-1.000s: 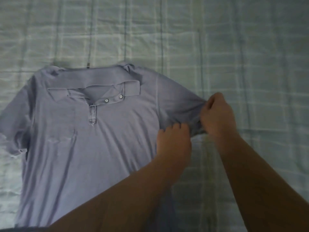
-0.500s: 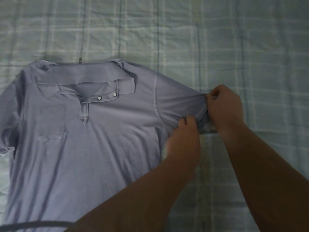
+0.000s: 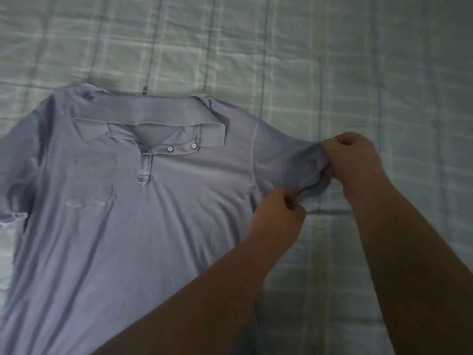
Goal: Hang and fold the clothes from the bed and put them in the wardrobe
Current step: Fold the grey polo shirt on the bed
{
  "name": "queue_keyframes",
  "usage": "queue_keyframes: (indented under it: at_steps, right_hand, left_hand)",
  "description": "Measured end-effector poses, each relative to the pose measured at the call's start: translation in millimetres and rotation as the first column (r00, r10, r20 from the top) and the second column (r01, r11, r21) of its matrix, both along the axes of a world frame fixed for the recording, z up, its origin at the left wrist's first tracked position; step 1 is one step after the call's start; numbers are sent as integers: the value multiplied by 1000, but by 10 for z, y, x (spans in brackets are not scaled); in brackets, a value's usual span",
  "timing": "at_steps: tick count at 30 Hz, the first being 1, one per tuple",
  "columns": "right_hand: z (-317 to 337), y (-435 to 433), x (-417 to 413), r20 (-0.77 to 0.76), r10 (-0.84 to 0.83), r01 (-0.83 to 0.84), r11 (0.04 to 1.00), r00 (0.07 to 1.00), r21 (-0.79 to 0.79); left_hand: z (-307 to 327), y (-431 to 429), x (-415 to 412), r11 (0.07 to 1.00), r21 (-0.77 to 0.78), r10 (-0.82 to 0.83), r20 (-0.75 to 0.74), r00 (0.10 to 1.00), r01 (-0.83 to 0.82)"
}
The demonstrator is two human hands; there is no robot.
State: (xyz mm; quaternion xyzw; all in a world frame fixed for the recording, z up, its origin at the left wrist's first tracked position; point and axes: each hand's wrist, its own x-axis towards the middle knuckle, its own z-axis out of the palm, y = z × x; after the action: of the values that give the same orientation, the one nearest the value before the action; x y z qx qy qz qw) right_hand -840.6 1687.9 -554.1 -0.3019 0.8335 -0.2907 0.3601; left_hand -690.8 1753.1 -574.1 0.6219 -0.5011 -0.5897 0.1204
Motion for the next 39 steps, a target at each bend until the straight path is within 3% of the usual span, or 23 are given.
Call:
queue_keyframes:
  at_steps: [3, 8, 13, 16, 21, 24, 29, 31, 36, 39]
  right_hand:
    - [187, 28, 410, 209, -44, 60, 996, 977, -68]
    - [256, -7, 1327, 129, 114, -91, 981, 985, -170]
    - [4, -79, 2097, 94, 274, -266, 960, 957, -84]
    - [-104, -37, 2326, 42, 358, -357, 934, 933, -31]
    - [-105, 137, 2407, -96, 436, -446, 883, 895, -146]
    - [-181, 285, 2269, -215, 362, -402, 897, 907, -186]
    - [-343, 382, 2029, -428, 238, -364, 900, 872, -240]
    - [-440, 321, 1949, -439, 238, -359, 908, 866, -218]
    - [-489, 162, 1862, -233, 253, -299, 936, 939, -187]
    - [-426, 137, 1876, 123, 102, -56, 940, 987, -336]
  left_hand:
    - [100, 36, 304, 997, 22, 79, -47, 996, -78]
    - [146, 71, 1048, 982, 8, 189, 29, 982, -189]
    - [36, 68, 1715, 979, 115, 156, 113, 981, -169]
    - [-54, 23, 1975, 975, 129, 167, 97, 981, -179]
    - [-107, -21, 2245, 962, 107, 239, 107, 965, -250]
    - [-57, -108, 2342, 982, 13, 184, 156, 971, -188]
    - [50, -541, 2191, 991, -126, 59, 75, 995, -49]
    - [16, -735, 2065, 975, -220, -32, 64, 997, 45]
    - [-41, -1118, 1638, 889, -416, -158, 113, 981, 191]
    - [-96, -1280, 1398, 872, -398, -262, 111, 959, 284]
